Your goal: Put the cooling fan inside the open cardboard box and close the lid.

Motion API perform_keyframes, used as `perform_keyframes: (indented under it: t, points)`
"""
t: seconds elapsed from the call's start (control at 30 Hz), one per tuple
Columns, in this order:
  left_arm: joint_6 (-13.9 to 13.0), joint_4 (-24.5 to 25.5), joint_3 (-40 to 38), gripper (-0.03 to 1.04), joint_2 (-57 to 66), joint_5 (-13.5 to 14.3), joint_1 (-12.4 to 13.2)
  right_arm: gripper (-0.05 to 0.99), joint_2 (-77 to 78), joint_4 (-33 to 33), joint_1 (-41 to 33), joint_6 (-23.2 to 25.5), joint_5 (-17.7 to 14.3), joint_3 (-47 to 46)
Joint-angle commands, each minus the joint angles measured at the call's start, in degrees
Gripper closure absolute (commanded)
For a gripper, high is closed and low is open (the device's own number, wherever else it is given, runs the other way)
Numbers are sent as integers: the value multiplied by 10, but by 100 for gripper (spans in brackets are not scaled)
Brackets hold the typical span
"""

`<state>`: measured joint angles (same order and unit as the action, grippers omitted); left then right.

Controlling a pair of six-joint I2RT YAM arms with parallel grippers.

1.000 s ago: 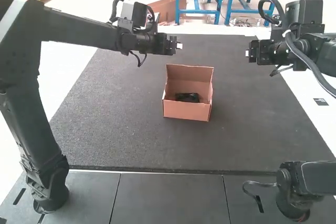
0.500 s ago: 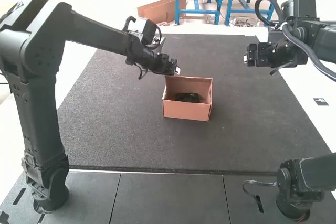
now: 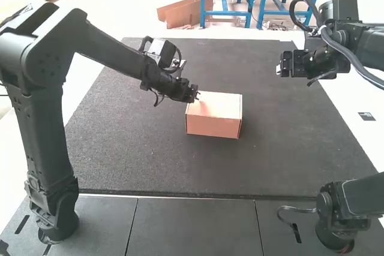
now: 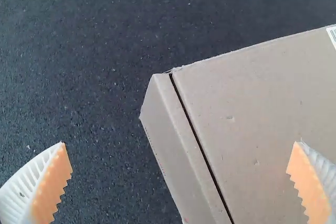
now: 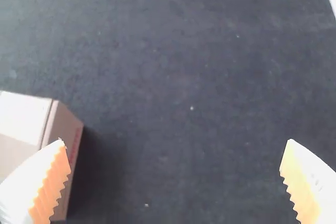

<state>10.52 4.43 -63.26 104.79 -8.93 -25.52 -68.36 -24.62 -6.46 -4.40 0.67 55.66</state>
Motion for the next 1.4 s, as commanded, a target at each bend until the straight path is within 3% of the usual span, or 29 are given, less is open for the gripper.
perform_keyframes:
  t: [0.0,0.2,0.3,0.37,0.4,0.43,0.53,0.63,0.67,0.73,0.87,0.93,1.03,1.17,1.3,1.37]
  points:
    - [-20,3,10,4,-20,10,-2,2,2,1,9,11,8,27]
    - [-17,38,-72,4,-146,8,17,2,6,4,7,33,26,29]
    - [-23,27,-70,4,-196,-21,19,2,18,34,6,37,36,27]
    - [-31,21,-57,4,-223,-25,19,2,32,56,5,33,67,25]
    - [-31,21,-50,4,-235,-21,19,2,38,64,4,31,97,22]
    - [-37,15,-43,4,-248,-8,20,2,45,78,6,31,103,20]
    - [-76,12,-21,4,-297,-1,21,2,65,88,6,39,104,20]
    - [-82,-31,16,4,-350,3,24,2,89,88,4,19,109,16]
    - [-82,-46,31,4,-369,16,23,2,101,87,4,16,110,12]
    - [-73,-86,69,4,-405,70,23,2,127,99,4,14,125,-7]
    - [-61,-162,163,4,-484,116,22,2,199,187,10,-20,85,-70]
    - [-63,-195,212,4,-528,138,22,2,234,207,11,-14,57,-105]
    - [-62,-216,278,4,-587,157,24,3,294,224,12,4,31,-158]
    - [-62,-220,354,4,-662,184,25,3,384,302,10,40,-12,-232]
    - [-62,-228,423,4,-742,197,26,3,472,318,12,28,-14,-311]
    - [-61,-233,456,4,-782,203,26,3,510,324,12,15,-34,-349]
